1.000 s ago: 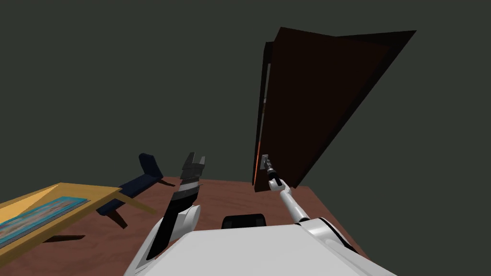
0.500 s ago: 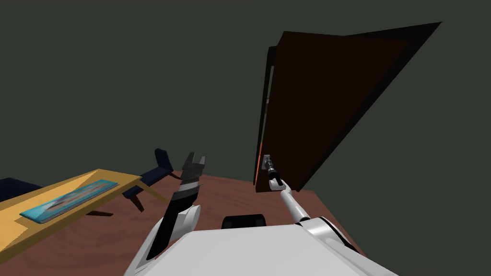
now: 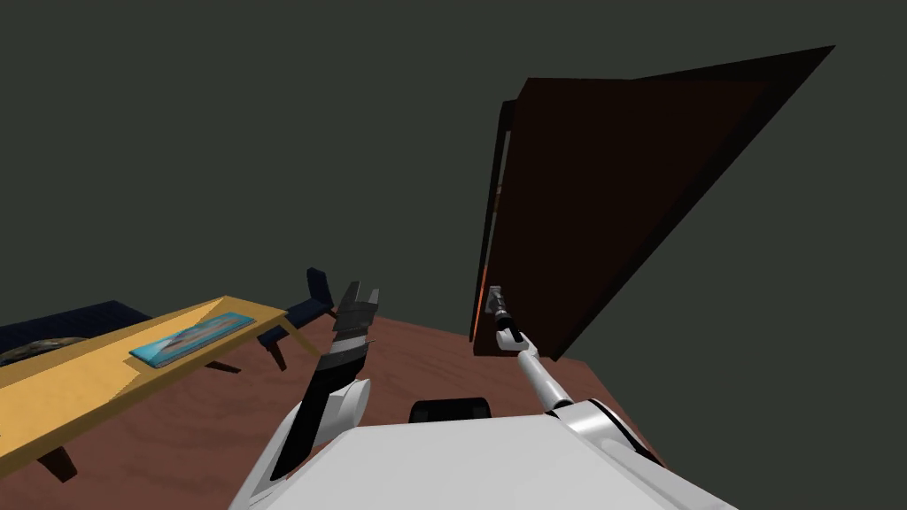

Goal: Pull the door open

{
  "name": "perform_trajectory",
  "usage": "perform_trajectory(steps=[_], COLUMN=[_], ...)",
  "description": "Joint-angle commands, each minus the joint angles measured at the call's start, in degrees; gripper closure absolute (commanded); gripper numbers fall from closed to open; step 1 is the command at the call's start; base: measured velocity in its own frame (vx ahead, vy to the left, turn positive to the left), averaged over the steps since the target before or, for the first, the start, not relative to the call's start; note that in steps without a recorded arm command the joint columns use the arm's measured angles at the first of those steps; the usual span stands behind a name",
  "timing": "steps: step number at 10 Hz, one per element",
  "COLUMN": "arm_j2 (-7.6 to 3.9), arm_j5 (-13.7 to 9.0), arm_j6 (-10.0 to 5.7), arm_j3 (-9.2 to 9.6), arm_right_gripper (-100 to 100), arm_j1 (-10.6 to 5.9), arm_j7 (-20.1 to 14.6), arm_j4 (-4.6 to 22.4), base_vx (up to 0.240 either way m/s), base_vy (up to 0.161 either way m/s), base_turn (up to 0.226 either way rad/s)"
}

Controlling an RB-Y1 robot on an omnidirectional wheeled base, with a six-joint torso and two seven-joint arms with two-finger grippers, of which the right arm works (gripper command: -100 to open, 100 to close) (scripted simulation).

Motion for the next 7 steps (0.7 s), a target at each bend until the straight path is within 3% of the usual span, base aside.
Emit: perform_trajectory(steps=[1,4,5,7], arm_j2=[0.26,0.76,0.76,1.15], arm_j5=[-1.8,-5.7,-5.7,-8.8], arm_j6=[0.32,0.91,0.91,1.38], arm_j3=[0.25,0.79,0.79,1.22], arm_right_gripper=[-100,-100,-100,-100], arm_j1=[0.23,0.64,0.64,0.97], arm_j7=[-2.6,-7.6,-8.3,-12.0], arm_j4=[-0.5,-1.4,-1.4,-2.2], base_vx=[-0.084,-0.096,-0.061,-0.064], base_vy=[-0.046,-0.049,-0.036,-0.045], base_turn=[0.047,0.049,0.022,0.05])
